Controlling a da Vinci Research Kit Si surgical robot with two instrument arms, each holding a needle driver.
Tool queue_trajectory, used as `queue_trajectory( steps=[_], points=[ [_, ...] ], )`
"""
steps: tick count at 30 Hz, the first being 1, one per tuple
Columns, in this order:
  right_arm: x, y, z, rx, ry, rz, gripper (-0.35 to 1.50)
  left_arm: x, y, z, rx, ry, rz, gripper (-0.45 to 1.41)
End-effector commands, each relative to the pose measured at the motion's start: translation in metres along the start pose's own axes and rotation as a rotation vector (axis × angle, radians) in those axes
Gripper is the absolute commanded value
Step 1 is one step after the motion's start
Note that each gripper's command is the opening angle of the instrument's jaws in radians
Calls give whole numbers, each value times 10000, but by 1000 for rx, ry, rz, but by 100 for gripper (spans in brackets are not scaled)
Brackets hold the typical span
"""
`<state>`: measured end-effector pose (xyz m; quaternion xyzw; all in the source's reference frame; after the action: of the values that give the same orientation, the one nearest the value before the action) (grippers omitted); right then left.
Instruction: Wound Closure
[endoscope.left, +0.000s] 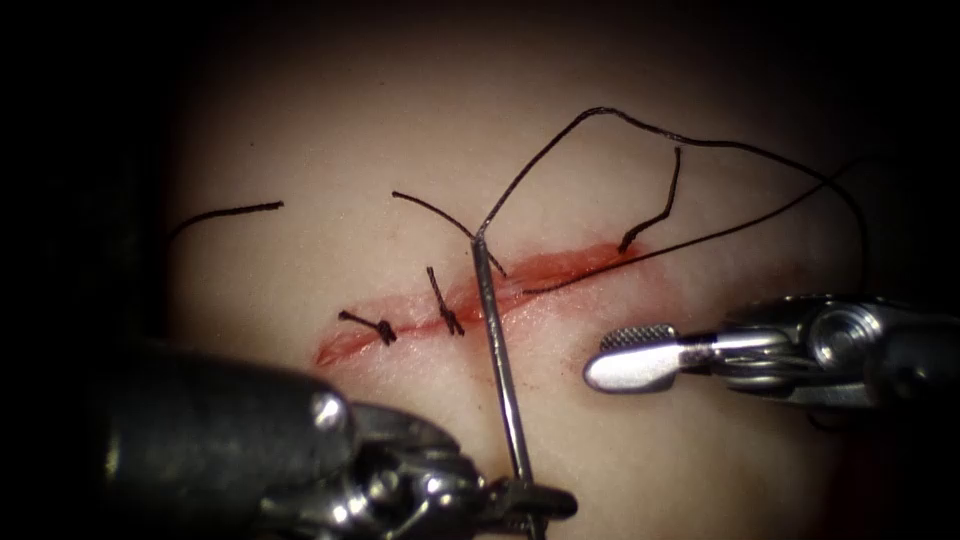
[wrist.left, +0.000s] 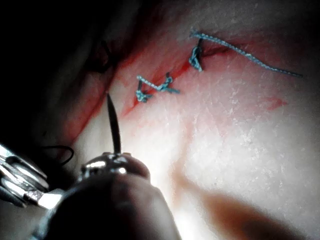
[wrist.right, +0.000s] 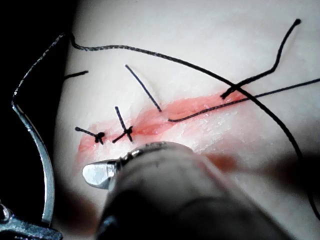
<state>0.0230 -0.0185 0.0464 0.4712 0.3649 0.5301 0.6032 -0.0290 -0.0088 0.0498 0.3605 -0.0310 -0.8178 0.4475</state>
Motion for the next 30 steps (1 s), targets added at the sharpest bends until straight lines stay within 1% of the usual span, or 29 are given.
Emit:
queue_trajectory(
  steps=[1, 2, 3, 6, 12, 16, 18, 21, 23, 27, 28, 29, 30],
  points=[
    [4, -7, 6, 11, 2, -14, 106, -3, 2, 9, -6, -3, 1, -45],
    [5, -9, 5, 20, 6, -17, 103, -4, 3, 10, -12, -6, 3, -45],
    [7, -13, 3, 24, 7, -32, 106, -7, 6, 13, -21, -8, 7, -45],
    [10, -18, 4, 24, 12, -37, 105, -8, 9, 17, -24, -11, 8, -45],
    [12, -27, 15, 36, 27, -69, 103, -2, 6, 25, -38, -6, 6, -45],
    [17, -31, 25, 51, 50, -132, 101, 4, 4, 29, -47, 15, 10, -45],
    [18, -32, 29, 88, 80, -177, 103, 7, 2, 30, -55, 28, 9, -45],
    [16, -34, 31, 157, 119, -184, 103, 11, 1, 31, -56, 31, 9, -45],
    [15, -36, 31, 172, 122, -186, 96, 11, 0, 31, -57, 34, 15, -45],
    [15, -38, 37, 176, 117, -200, 95, 11, 0, 31, -57, 35, 16, -45],
    [16, -38, 40, 179, 112, -220, 88, 11, -1, 30, -53, 40, 16, -45],
    [16, -38, 41, 183, 105, -229, 73, 11, -1, 30, -53, 40, 15, -45],
    [16, -37, 43, 184, 103, -237, 71, 12, -1, 30, -50, 42, 15, -45]
  ],
)
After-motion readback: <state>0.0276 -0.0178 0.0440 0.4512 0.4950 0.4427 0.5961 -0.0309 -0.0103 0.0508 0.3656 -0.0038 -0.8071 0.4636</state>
